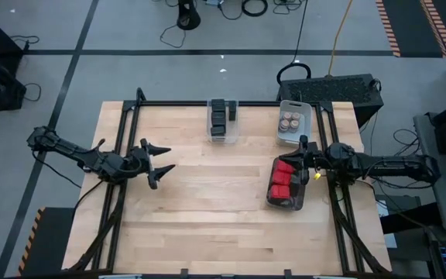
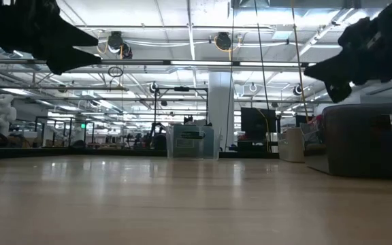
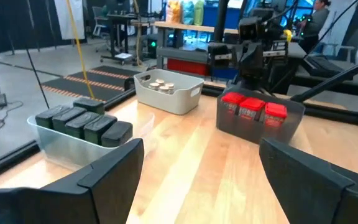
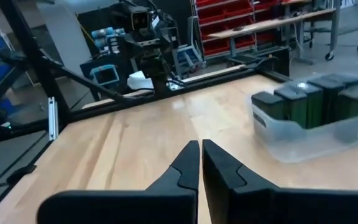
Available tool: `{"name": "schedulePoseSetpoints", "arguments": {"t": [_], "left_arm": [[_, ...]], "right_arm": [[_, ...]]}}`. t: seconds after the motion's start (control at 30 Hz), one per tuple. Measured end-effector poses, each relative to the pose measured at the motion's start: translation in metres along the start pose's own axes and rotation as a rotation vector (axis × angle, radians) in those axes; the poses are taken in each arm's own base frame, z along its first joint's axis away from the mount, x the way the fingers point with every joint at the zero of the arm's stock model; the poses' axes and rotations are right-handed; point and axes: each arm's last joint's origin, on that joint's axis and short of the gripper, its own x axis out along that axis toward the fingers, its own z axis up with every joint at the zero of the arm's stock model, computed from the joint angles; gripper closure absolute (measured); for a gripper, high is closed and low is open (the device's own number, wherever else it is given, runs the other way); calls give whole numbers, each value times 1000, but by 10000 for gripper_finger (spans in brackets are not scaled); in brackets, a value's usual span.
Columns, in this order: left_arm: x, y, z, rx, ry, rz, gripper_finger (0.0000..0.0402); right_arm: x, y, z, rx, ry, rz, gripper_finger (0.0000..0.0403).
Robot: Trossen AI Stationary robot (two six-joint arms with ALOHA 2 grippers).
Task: Sort spices by type
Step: Return to Home Position
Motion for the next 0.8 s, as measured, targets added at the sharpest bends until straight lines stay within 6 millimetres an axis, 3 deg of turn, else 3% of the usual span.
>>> {"name": "schedulePoseSetpoints", "arguments": {"t": [0.17, 0.3, 0.6, 0.8], "left_arm": [[0, 0, 0, 1, 4, -7, 75], [0, 0, -4, 3, 2, -10, 75], [0, 5, -36, -44, 45, -4, 75], [0, 6, -38, -25, 26, -8, 75]], "right_arm": [[0, -3, -14, 39, 9, 10, 403], [0, -2, -11, 5, -9, 36, 403], [-1, -2, -14, -20, 21, 57, 403], [-1, -2, -15, -23, 32, 48, 403]]}}
